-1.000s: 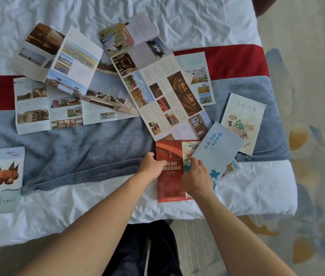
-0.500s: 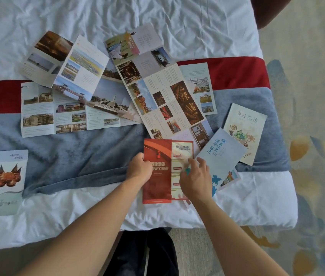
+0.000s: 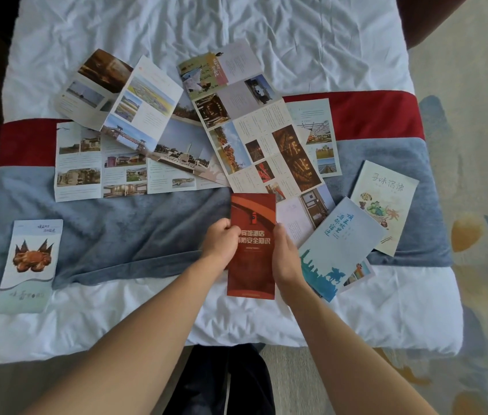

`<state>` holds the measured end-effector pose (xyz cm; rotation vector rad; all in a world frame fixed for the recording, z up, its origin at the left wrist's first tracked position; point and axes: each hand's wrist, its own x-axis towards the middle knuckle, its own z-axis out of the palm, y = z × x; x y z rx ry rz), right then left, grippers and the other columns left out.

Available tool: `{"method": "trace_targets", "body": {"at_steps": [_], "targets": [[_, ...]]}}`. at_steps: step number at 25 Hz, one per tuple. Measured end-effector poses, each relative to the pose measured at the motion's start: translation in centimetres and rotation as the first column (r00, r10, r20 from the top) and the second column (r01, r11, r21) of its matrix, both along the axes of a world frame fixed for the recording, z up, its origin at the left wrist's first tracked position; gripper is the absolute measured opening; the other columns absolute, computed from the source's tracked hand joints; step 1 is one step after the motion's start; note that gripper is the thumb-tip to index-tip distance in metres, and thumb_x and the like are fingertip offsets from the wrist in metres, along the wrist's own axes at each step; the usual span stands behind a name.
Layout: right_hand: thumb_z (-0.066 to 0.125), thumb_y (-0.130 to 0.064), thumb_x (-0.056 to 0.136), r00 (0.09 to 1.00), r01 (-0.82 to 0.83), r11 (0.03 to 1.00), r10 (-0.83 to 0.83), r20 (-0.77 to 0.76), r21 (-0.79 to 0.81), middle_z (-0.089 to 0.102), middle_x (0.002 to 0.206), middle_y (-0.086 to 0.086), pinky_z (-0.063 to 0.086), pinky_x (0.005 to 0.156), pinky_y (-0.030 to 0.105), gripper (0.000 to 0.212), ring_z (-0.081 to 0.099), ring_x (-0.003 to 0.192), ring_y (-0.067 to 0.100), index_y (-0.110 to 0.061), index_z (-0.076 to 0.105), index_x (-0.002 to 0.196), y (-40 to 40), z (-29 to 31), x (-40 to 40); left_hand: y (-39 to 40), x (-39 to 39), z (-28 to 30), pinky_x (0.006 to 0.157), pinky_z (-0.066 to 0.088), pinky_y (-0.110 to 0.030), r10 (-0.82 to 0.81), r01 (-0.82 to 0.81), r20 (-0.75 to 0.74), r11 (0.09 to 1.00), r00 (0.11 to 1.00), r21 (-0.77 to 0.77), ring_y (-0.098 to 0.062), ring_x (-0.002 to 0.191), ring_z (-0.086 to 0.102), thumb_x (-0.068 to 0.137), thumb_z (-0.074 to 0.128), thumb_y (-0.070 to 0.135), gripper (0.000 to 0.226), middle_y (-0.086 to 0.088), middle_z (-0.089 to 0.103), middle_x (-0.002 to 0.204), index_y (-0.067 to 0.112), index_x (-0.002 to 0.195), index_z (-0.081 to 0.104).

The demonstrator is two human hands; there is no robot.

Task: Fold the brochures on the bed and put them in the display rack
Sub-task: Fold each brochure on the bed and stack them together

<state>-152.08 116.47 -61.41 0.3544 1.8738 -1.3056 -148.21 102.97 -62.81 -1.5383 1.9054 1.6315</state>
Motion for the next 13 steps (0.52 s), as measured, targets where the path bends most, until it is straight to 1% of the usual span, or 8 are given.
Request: {"method": "trace_targets", "body": {"at_steps": [2,3,5,6,8,10,12,13], "targets": [[0.038,-0.077,0.082,0.993,0.096,0.994,-0.092,0.072,-0.051,0.075,0.103,-0.004,0.058,0.085,0.039,0.063,0.071,0.096,0.014,-0.032,0.071,0.111,0.0,-0.2,-0.3,0.5,-0.1,-0.2,0.055,0.037,-0.026,-0.084,0.086,0.036,0.994,0.996,-0.062,-0.012,0.069,0.059,0.09,0.059,0.022,0.013,0.006,0.065,0.074,0.021,0.077,0.06],[0.046,-0.067,0.084,0.992,0.103,0.994,-0.1,0.078,-0.045,0.076,0.101,-0.004,0.059,0.085,0.042,0.051,0.072,0.095,0.015,-0.03,0.071,0.109,0.0,-0.2,-0.3,0.8,-0.1,-0.4,0.054,0.037,-0.025,-0.127,0.132,0.058,0.987,0.99,-0.089,-0.01,0.071,0.06,0.091,0.06,0.025,0.01,0.008,0.066,0.076,0.023,0.081,0.06],[0.057,-0.037,0.088,0.996,0.075,0.997,-0.075,0.042,0.004,0.075,0.098,0.0,0.06,0.085,0.046,0.025,0.074,0.09,0.019,-0.029,0.066,0.109,0.2,-0.5,-0.5,1.1,0.1,-0.6,0.058,0.042,-0.024,-0.2,0.207,0.072,0.97,0.977,-0.124,-0.008,0.079,0.063,0.091,0.06,0.03,0.005,0.01,0.067,0.087,0.026,0.094,0.061],[0.056,-0.022,0.088,0.998,0.058,0.998,-0.059,0.026,0.023,0.075,0.098,0.001,0.061,0.083,0.046,0.024,0.074,0.087,0.02,-0.03,0.064,0.11,0.3,-0.6,-0.5,1.3,0.2,-0.8,0.065,0.046,-0.026,-0.229,0.235,0.061,0.963,0.971,-0.13,-0.009,0.084,0.064,0.091,0.06,0.031,0.012,0.013,0.067,0.094,0.027,0.102,0.061],[0.049,-0.002,0.089,1.0,0.024,0.998,-0.024,0.007,0.061,0.074,0.101,0.002,0.062,0.078,0.043,0.039,0.074,0.085,0.02,-0.03,0.061,0.113,0.5,-0.8,-0.5,1.5,0.4,-1.0,0.079,0.049,-0.029,-0.277,0.28,0.041,0.955,0.96,-0.101,-0.01,0.094,0.061,0.093,0.06,0.032,0.028,0.015,0.061,0.105,0.028,0.12,0.056],[0.044,0.005,0.087,0.999,-0.011,0.994,0.016,-0.038,0.109,0.074,0.102,0.001,0.062,0.077,0.043,0.046,0.073,0.086,0.02,-0.027,0.061,0.116,0.7,-1.0,-0.4,1.6,0.7,-1.2,0.082,0.047,-0.03,-0.317,0.319,0.048,0.945,0.947,-0.075,-0.012,0.097,0.06,0.094,0.058,0.032,0.033,0.012,0.064,0.111,0.029,0.127,0.055],[0.043,0.005,0.086,0.998,-0.015,0.991,0.024,-0.064,0.136,0.074,0.105,0.002,0.062,0.077,0.045,0.049,0.072,0.089,0.022,-0.026,0.06,0.121,0.7,-1.3,-0.3,1.4,1.0,-1.5,0.08,0.047,-0.03,-0.342,0.349,0.08,0.929,0.936,-0.122,-0.016,0.098,0.064,0.094,0.057,0.027,0.028,0.006,0.069,0.111,0.026,0.123,0.059],[0.045,0.003,0.087,0.997,-0.019,0.988,0.03,-0.067,0.151,0.072,0.109,0.002,0.062,0.077,0.044,0.053,0.071,0.091,0.021,-0.026,0.056,0.129,0.7,-1.4,-0.3,1.3,1.2,-1.5,0.079,0.048,-0.03,-0.344,0.356,0.097,0.92,0.934,-0.164,-0.019,0.099,0.065,0.094,0.057,0.024,0.027,0.004,0.07,0.107,0.025,0.12,0.061]]}}
